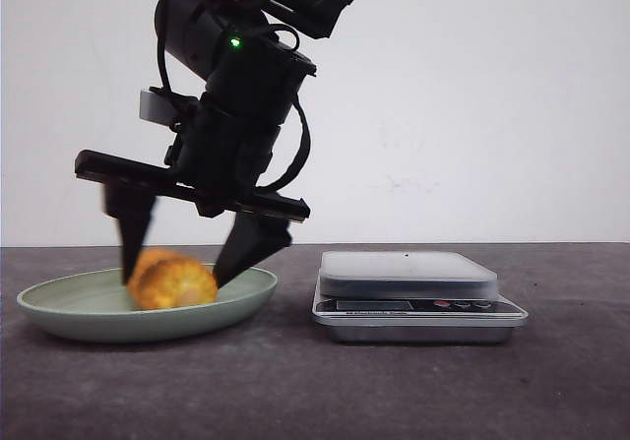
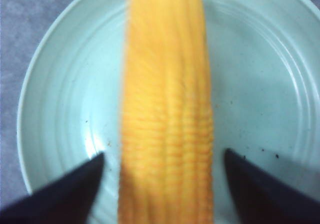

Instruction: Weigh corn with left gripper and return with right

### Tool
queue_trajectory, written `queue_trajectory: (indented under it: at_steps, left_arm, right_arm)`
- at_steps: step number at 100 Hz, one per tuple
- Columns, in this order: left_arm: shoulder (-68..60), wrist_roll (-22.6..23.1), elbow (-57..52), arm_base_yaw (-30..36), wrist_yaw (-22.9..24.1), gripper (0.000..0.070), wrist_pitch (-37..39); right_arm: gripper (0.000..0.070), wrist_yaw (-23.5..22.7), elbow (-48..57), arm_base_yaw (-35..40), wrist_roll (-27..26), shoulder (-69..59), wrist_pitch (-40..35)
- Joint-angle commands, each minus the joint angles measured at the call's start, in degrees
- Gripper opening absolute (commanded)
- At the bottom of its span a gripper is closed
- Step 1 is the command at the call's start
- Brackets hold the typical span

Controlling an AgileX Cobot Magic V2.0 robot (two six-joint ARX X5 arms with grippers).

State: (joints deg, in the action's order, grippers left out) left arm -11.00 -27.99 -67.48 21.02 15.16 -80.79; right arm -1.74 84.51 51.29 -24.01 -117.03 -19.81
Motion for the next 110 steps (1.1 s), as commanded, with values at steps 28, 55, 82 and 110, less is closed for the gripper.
queue_trajectory:
  at_steps: [28,55,82,110]
  left_arm:
    - [0.1,1.2,-0.7,0.1,0.2,0.0551,0.7]
    - [0.1,1.9,-0.6,0.1,0.2,0.0551,1.0]
    - [0.1,2.5,0.3,0.1,0.2,0.0550,2.2]
    - [0.1,2.2,6.0,0.0,-2.1,0.0551,8.4]
  right_arm:
    - [0.0601,-0.3,1.2,-3.2,3.7,7.5,-2.7]
    - [0.0599,0.3,1.2,-14.5,11.2,30.1,-13.4]
    - [0.0579,0.3,1.2,-31.7,18.0,57.9,-31.7]
    - [0.0579,0.4,-8.2,-38.0,12.7,83.3,-43.2]
